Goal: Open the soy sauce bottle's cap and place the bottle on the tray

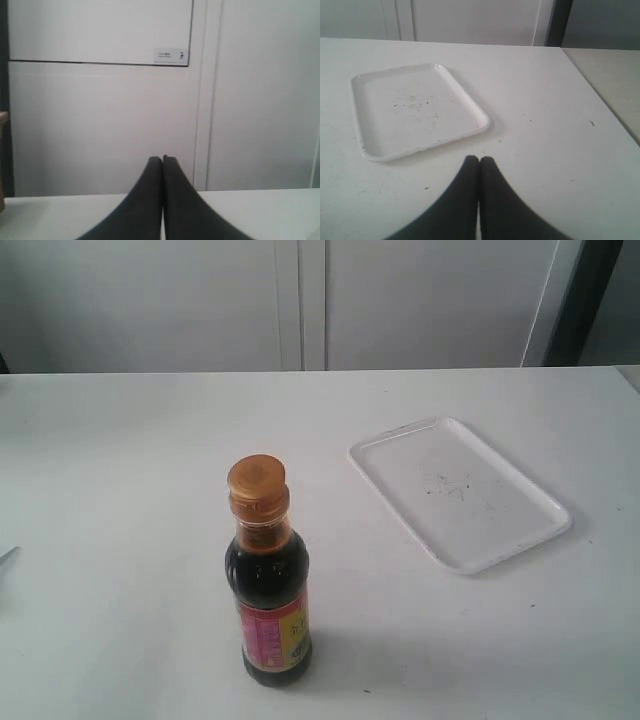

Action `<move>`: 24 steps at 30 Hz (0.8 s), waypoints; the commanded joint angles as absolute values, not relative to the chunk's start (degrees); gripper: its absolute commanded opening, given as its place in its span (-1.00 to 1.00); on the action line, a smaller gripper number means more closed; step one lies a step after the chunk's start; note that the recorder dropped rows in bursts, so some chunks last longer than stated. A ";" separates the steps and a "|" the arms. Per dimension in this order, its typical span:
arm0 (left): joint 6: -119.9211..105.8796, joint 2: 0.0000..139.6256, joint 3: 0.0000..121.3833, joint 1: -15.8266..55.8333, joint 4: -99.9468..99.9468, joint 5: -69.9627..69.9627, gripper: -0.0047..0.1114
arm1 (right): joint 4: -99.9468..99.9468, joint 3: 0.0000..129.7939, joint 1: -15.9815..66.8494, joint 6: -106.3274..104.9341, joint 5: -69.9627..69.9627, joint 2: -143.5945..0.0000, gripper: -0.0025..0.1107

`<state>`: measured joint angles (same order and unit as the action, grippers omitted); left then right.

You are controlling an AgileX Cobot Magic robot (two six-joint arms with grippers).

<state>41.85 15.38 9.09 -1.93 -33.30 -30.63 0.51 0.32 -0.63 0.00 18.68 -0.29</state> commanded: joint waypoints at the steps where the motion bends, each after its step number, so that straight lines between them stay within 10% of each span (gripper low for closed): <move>1: 50.59 22.49 13.87 -1.52 -44.33 -37.84 -0.92 | 0.71 0.00 -0.60 0.00 18.20 0.00 -0.96; 24: 66.78 47.62 25.39 -1.52 -66.61 -63.45 -0.92 | 0.71 0.00 -0.60 0.00 18.20 0.00 -0.96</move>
<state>64.71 46.84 24.53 -1.93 -64.47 -61.25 0.51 0.32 -0.63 0.00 18.77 -0.29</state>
